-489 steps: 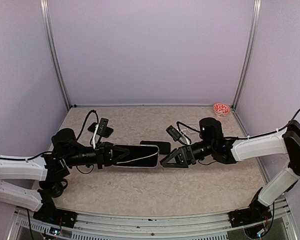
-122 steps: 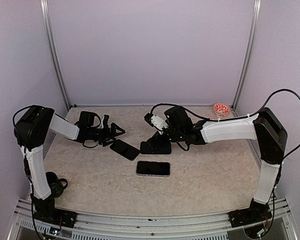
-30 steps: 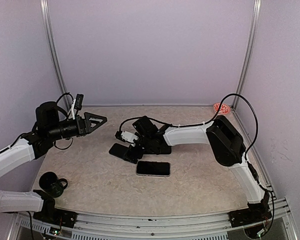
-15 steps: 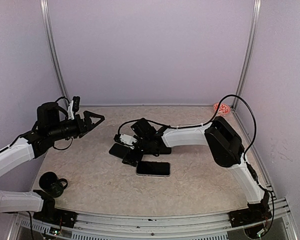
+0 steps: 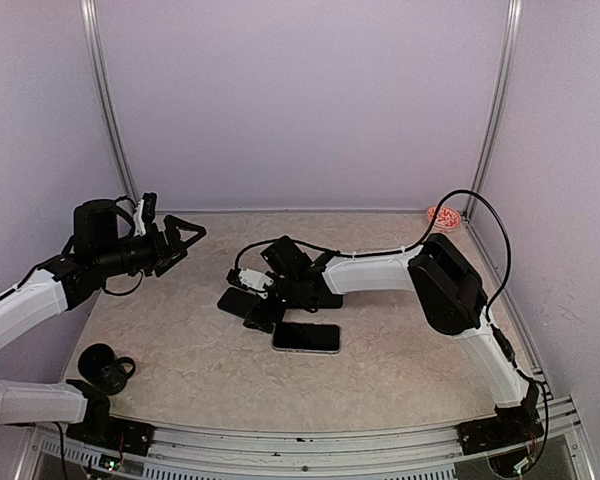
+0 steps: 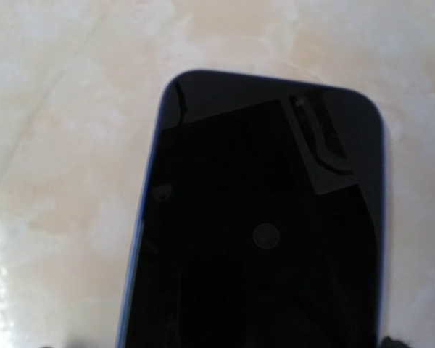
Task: Put the phone into the phone case
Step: Adjust the phone at the center of the board.
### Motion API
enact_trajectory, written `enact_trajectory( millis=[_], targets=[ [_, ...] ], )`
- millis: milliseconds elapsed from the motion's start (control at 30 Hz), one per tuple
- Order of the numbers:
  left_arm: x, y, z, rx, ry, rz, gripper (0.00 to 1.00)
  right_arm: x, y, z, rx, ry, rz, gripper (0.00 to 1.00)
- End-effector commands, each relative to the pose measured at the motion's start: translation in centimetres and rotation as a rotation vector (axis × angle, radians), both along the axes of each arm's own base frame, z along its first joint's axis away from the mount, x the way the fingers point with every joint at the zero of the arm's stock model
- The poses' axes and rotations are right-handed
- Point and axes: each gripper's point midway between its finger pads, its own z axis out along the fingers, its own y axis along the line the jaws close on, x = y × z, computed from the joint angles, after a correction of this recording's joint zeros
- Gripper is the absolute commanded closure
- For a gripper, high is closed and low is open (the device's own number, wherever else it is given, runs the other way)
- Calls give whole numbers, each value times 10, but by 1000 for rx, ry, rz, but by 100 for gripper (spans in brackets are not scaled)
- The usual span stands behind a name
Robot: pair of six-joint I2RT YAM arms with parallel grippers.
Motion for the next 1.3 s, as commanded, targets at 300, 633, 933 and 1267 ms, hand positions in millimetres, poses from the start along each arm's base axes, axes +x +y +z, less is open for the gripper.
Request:
enact_trajectory(
  millis=[300,633,933,1267],
  targets=[
    [2,2,3,-23,31,9,1,-23,6,-3,3,69,93,11],
    [3,5,0,-19,34,19,1,-30,10,7,43,53,142,17],
    [3,7,-2,-17,34,24,1,-38,18,17,68,21,180,20],
    [2,10,-5,-13,35,29,1,-40,21,24,78,5,188,23]
  ],
)
